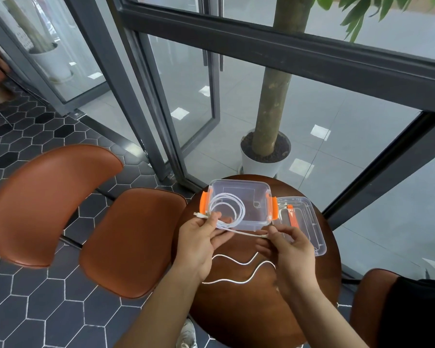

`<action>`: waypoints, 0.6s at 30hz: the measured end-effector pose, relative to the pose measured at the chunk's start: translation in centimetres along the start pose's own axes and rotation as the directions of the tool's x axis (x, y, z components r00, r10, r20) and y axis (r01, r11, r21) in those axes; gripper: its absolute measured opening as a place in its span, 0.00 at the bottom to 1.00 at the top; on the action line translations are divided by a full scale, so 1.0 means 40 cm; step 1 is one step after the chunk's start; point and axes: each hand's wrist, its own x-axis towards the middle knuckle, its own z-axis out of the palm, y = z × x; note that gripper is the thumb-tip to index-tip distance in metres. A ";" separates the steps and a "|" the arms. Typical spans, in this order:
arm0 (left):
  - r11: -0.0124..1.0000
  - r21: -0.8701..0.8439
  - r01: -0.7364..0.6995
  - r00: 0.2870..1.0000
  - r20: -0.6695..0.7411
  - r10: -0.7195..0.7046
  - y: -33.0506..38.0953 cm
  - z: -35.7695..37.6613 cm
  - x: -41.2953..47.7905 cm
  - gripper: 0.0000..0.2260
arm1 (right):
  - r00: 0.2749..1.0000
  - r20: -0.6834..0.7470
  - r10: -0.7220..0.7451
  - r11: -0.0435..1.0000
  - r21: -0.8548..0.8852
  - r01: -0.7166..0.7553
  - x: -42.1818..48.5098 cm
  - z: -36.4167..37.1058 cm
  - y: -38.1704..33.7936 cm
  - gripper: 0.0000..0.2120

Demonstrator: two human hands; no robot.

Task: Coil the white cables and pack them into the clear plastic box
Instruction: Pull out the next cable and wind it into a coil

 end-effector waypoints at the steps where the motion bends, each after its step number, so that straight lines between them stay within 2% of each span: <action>1: 1.000 0.011 0.002 1.000 0.005 -0.002 -0.002 0.000 -0.002 0.10 | 0.998 -0.002 0.056 0.996 0.063 -0.056 0.007 -0.005 -0.006 0.05; 4: 0.998 0.066 -0.007 1.000 0.001 0.007 -0.014 0.003 -0.007 0.09 | 0.976 0.104 0.189 0.938 0.273 -0.211 0.019 -0.015 -0.018 0.06; 7: 0.994 0.109 -0.009 1.000 0.028 0.006 -0.017 0.007 -0.008 0.08 | 0.956 0.225 0.190 0.877 0.400 -0.268 0.027 -0.020 -0.027 0.09; 9: 0.993 0.120 -0.005 0.998 0.066 -0.003 -0.014 0.010 -0.010 0.08 | 0.958 0.213 0.193 0.920 0.299 -0.252 0.035 -0.020 -0.020 0.08; 11: 0.991 0.136 -0.003 0.994 0.109 -0.012 -0.010 0.014 -0.015 0.08 | 0.965 0.198 0.173 0.981 0.057 -0.188 0.042 -0.022 -0.013 0.06; 13: 0.976 0.219 -0.001 0.989 0.142 -0.031 -0.007 0.018 -0.020 0.08 | 0.951 0.283 0.123 0.984 -0.159 -0.080 0.051 -0.021 -0.013 0.07; 15: 0.946 0.325 0.005 0.985 0.159 -0.060 -0.006 0.019 -0.024 0.08 | 0.891 0.444 0.093 0.974 -0.228 0.013 0.058 -0.025 -0.026 0.12; 17: 0.916 0.400 0.021 0.983 0.157 -0.091 -0.006 0.017 -0.027 0.08 | 0.805 0.573 0.154 0.977 -0.208 -0.039 0.076 -0.036 -0.042 0.18; 18: 0.904 0.427 0.032 0.983 0.151 -0.106 -0.007 0.016 -0.027 0.08 | 0.766 0.612 0.195 0.975 -0.204 -0.085 0.083 -0.038 -0.047 0.17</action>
